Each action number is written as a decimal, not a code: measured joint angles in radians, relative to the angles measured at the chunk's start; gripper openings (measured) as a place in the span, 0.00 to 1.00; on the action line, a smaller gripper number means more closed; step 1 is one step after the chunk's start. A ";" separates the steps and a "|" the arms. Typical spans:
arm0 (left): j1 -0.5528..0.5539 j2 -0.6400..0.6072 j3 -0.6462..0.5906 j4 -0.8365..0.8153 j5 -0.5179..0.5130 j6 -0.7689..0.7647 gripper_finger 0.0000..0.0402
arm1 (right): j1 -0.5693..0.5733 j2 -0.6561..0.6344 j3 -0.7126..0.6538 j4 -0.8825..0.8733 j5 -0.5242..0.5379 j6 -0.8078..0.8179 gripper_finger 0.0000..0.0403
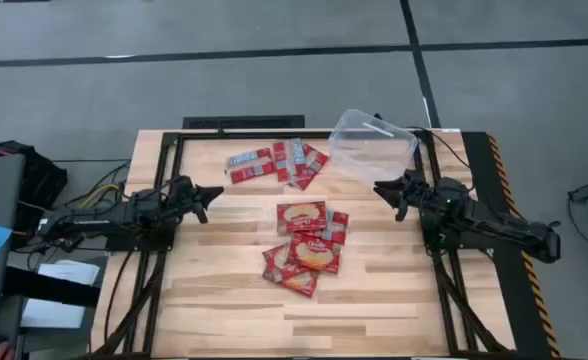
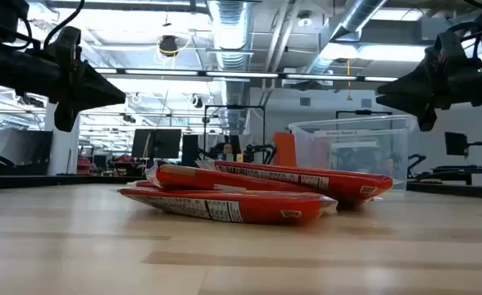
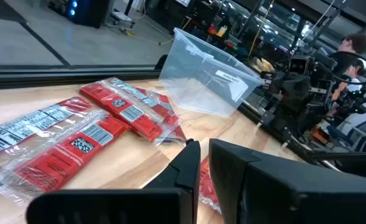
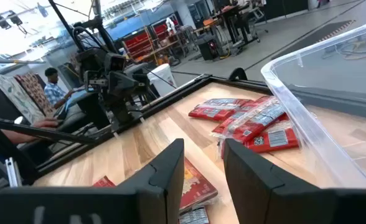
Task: Sort popcorn bags into baskets
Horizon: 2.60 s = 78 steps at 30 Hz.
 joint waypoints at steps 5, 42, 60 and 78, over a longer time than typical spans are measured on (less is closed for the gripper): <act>0.000 0.000 0.000 0.000 0.000 0.000 0.05 | 0.000 0.000 0.000 0.000 0.000 0.000 0.36; 0.000 0.000 0.000 0.000 0.000 0.000 0.05 | 0.000 0.000 0.000 0.000 0.000 0.000 0.37; -0.001 0.000 0.000 0.002 -0.032 -0.032 0.05 | 0.001 0.000 0.000 0.006 0.000 0.075 0.35; 0.000 0.000 0.000 0.018 -0.198 -0.532 0.05 | 0.001 0.000 -0.001 0.049 -0.041 0.610 0.38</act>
